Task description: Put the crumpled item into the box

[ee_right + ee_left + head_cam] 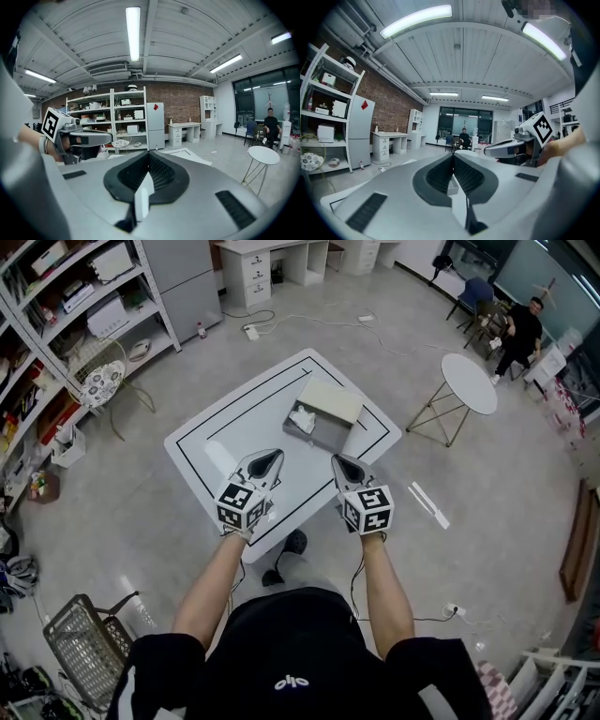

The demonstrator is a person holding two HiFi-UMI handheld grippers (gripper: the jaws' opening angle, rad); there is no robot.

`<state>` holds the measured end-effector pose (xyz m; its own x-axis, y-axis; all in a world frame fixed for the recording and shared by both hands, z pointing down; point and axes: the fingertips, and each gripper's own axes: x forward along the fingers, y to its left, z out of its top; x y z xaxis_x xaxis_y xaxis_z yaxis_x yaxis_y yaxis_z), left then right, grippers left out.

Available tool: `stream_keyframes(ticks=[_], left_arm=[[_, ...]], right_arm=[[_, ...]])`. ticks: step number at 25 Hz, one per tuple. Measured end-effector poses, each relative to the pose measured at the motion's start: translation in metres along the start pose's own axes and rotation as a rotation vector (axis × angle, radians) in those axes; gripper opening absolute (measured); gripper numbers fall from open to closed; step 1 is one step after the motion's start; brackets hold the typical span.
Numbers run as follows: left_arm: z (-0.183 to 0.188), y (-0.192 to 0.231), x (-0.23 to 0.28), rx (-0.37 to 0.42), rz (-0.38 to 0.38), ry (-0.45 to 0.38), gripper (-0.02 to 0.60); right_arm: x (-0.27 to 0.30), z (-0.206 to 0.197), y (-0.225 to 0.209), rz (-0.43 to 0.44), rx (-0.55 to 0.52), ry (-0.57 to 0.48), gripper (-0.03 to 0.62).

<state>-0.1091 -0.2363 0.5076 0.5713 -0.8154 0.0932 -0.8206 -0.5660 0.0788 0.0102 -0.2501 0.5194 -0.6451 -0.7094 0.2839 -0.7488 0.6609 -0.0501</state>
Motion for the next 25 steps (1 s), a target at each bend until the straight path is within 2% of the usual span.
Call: stream_keyframes(ticks=[11, 25], left_arm=[[-0.005, -0.015, -0.026, 0.005, 0.016, -0.003, 0.008], [-0.008, -0.007, -0.036, 0.007, 0.013, -0.003, 0.008]], right_arm=[[-0.022, -0.007, 0.018, 0.007, -0.005, -0.023, 0.009], [-0.012, -0.009, 0.027, 0.006, -0.013, -0.024, 0.009]])
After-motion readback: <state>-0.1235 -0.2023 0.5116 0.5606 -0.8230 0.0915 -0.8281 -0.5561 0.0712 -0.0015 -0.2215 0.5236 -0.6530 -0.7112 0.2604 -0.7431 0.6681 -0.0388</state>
